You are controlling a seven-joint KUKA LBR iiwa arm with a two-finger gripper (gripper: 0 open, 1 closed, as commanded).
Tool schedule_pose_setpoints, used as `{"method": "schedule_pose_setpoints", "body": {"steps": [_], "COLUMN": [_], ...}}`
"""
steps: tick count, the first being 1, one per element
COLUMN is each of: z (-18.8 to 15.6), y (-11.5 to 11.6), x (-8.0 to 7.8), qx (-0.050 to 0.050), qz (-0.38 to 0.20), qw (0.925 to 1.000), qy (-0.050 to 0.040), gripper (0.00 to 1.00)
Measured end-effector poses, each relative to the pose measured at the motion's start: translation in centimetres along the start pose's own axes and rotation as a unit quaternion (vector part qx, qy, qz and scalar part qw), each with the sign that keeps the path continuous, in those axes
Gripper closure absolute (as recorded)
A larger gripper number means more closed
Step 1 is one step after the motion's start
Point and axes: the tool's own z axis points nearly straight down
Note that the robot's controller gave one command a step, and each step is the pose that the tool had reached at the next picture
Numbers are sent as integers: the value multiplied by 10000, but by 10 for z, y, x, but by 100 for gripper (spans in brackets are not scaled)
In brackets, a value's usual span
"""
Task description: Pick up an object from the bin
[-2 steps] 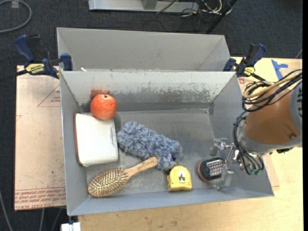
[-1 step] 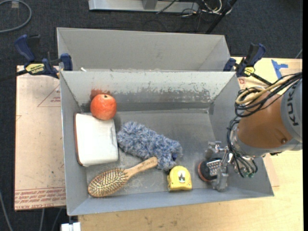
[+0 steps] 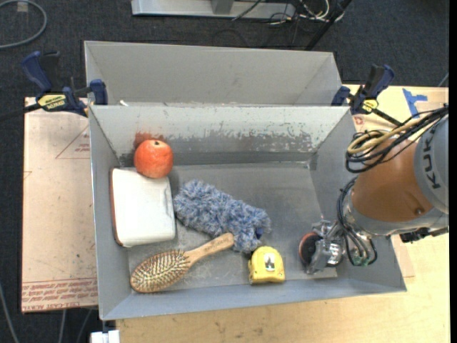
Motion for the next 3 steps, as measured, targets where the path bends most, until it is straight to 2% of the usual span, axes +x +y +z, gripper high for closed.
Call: {"method": "schedule_pose_setpoints", "body": {"steps": [2,3], "z": [-3,-17], "y": [0,0], "x": [1,3], "qx": [0,-3], "qz": [-1,-1], "qw": [10000,10000], "qy": [13,44], "gripper": [100,100]}}
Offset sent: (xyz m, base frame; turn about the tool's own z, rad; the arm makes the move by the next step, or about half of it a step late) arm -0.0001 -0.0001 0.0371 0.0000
